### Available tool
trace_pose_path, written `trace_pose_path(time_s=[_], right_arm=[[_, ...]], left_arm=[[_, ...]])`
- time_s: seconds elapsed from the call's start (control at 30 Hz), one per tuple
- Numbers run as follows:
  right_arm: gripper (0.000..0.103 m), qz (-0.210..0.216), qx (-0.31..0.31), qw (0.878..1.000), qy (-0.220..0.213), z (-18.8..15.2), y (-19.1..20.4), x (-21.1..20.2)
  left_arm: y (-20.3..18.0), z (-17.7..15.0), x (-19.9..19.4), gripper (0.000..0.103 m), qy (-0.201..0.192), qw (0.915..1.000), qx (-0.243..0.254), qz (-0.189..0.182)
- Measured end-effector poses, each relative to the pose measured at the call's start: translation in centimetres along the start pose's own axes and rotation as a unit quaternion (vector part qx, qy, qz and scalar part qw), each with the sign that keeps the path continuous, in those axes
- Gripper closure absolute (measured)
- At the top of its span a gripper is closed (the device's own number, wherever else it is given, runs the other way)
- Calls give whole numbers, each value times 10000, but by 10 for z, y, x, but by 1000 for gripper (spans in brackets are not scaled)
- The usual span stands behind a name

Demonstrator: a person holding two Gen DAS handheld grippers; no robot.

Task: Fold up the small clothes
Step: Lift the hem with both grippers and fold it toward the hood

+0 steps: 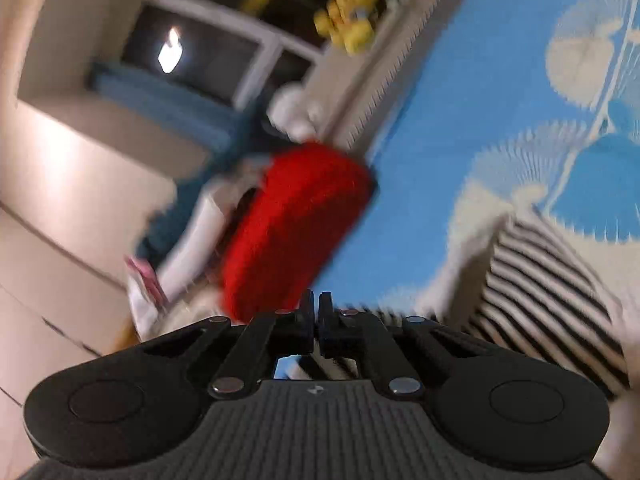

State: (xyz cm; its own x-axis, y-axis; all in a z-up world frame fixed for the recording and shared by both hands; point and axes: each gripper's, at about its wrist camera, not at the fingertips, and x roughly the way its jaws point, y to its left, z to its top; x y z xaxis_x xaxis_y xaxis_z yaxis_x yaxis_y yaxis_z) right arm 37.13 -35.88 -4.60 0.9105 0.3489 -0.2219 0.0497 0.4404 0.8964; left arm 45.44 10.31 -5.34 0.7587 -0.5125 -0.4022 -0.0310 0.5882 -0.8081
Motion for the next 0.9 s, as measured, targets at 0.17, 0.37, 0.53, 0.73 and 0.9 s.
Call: trace_pose_path(time_s=[0.17,0.37,0.53,0.73,0.9], right_arm=[[103,-1602,274,9817,990,-13,-39,24],[86,-2434,261,9558,1629,-33,-51,48],[42,-2461,-44,9547,1673,-39,-43,61],[98,-2542,-393,9450,2019,-61,-46,83],[101,-1485,-962,9786,1052,-36,3,60]], left_arm=[[55,-23,30,102,1596,9604,-418,2244],[65,-20,29,59,1727,9579,-693,2188],[66,-8,28,43,1456,9630,-705,2156],[58,-17,56,72,1713,9528,6,2508],[29,-2,30,99,1009,9858,272,1311]])
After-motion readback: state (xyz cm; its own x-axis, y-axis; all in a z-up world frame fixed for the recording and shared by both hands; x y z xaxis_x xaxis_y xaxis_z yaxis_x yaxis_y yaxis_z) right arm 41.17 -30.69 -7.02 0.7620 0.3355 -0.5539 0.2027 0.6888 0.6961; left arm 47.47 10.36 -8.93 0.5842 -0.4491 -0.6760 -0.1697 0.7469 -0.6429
